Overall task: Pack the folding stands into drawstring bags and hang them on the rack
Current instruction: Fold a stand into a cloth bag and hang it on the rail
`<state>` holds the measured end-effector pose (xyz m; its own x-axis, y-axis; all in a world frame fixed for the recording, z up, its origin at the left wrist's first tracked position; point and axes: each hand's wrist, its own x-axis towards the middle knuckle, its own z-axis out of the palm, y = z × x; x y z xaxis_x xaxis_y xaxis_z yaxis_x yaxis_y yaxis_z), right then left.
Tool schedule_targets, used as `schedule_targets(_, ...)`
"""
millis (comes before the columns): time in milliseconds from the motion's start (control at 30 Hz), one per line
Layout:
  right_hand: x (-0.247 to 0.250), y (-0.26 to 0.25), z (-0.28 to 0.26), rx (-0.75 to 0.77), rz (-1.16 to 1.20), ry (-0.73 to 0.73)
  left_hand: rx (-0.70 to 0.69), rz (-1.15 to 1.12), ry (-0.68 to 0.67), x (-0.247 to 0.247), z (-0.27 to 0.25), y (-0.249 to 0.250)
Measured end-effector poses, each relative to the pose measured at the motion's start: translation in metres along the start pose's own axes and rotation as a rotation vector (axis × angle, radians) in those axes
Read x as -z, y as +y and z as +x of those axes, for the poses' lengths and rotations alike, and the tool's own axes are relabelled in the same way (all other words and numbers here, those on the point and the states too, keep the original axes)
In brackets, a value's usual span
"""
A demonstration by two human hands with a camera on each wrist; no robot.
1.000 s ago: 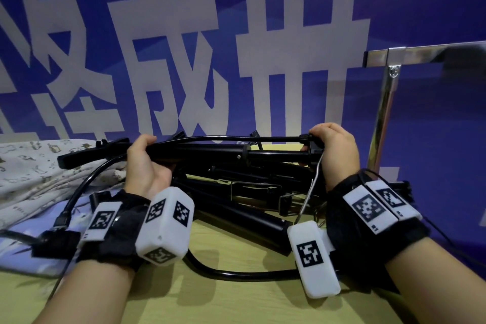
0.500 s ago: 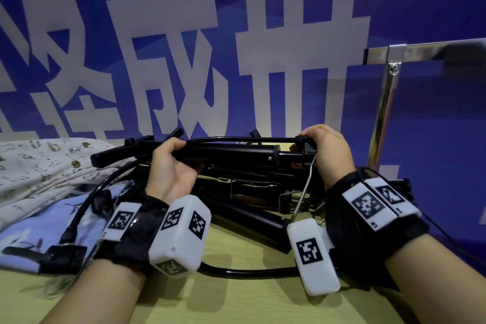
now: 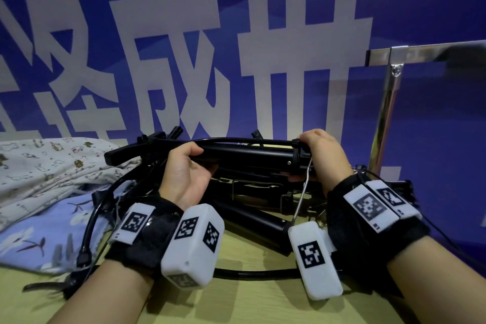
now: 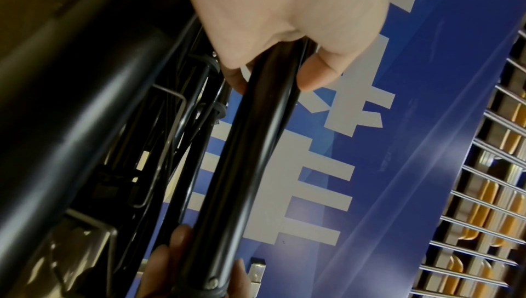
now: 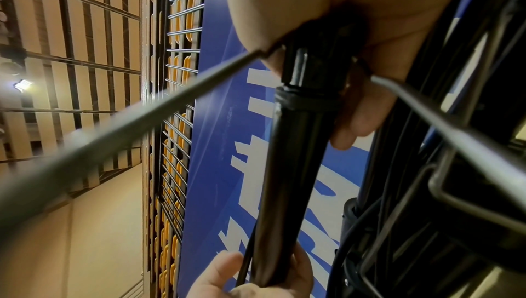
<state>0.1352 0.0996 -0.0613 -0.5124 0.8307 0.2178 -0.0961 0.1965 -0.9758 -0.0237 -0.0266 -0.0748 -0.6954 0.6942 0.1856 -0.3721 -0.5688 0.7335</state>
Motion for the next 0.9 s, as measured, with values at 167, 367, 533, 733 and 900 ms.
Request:
schedule_targets(167, 0.001, -0.005, -0.011, -0.038, 0.25, -0.162, -0.039, 0.002, 0.011, 0.002, 0.001, 0.009)
schedule_targets(367, 0.003, -0.002, -0.007, 0.063, 0.382, 0.02, -0.139, 0.01, 0.117, 0.001, -0.002, 0.018)
schedule_targets(533, 0.002, -0.002, -0.007, 0.113, 0.377, 0.059, -0.142, -0.163, 0.191, 0.007, 0.004, 0.025)
schedule_targets(733, 0.003, -0.003, -0.011, 0.192, 0.334, 0.066, -0.21, -0.135, 0.343, 0.023, 0.011, 0.036)
schedule_targets(900, 0.002, -0.003, -0.014, 0.251, 0.285, 0.053, -0.165, 0.068, 0.626, 0.032, 0.016, 0.033)
